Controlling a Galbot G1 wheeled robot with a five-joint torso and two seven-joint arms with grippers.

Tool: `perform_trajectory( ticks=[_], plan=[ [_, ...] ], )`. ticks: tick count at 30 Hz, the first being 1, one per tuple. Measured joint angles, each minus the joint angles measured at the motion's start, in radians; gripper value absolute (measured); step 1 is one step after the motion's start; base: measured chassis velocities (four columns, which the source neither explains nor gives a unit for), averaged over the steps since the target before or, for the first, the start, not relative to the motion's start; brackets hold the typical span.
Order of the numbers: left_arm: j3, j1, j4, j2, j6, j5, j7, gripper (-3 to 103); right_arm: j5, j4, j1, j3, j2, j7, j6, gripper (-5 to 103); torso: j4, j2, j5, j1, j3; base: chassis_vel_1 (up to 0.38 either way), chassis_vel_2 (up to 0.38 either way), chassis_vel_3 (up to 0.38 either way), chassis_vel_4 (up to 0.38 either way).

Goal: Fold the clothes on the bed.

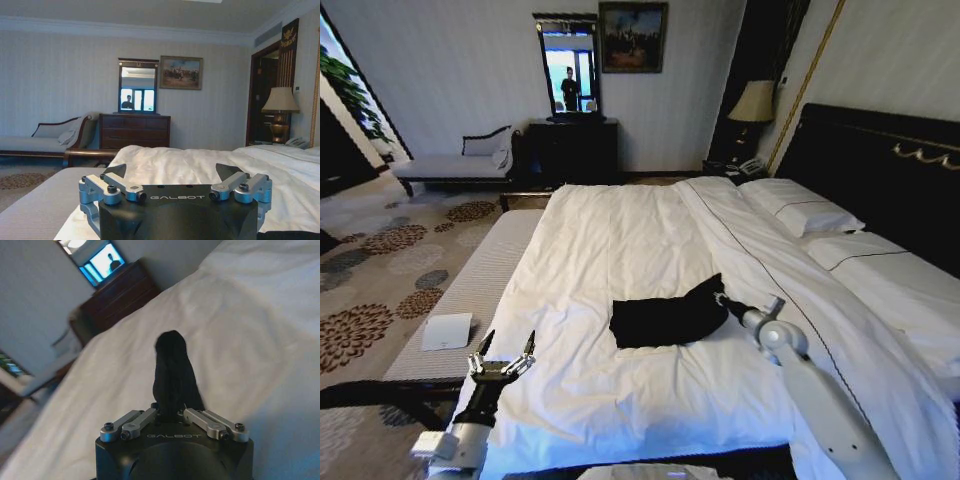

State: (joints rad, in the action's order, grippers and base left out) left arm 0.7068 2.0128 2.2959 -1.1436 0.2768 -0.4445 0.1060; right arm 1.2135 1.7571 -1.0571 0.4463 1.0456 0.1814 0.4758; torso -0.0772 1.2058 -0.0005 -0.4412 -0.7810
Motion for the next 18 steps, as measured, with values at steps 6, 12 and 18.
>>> perform_trajectory(
  ticks=[6,12,18],
  plan=[
    [0.000,0.000,0.000,0.000,0.000,0.000,0.000,100,-0.017,0.031,0.013,-0.080,0.108,0.023,0.007,7,0.0002,0.000,0.0002,0.000,0.000,0.000,0.000,0.000,0.000],
    [0.000,0.000,0.000,0.000,0.000,0.000,0.000,100,-0.069,-0.009,0.030,-0.165,0.204,0.021,-0.006,7,0.0002,0.000,0.0002,0.000,0.000,0.000,0.000,0.000,0.000],
    [0.000,0.000,0.000,0.000,0.000,0.000,0.000,100,-0.121,-0.071,0.039,-0.202,0.247,0.005,-0.028,7,0.0002,0.000,0.0003,0.000,0.000,0.000,0.000,0.000,0.000]
  ],
)
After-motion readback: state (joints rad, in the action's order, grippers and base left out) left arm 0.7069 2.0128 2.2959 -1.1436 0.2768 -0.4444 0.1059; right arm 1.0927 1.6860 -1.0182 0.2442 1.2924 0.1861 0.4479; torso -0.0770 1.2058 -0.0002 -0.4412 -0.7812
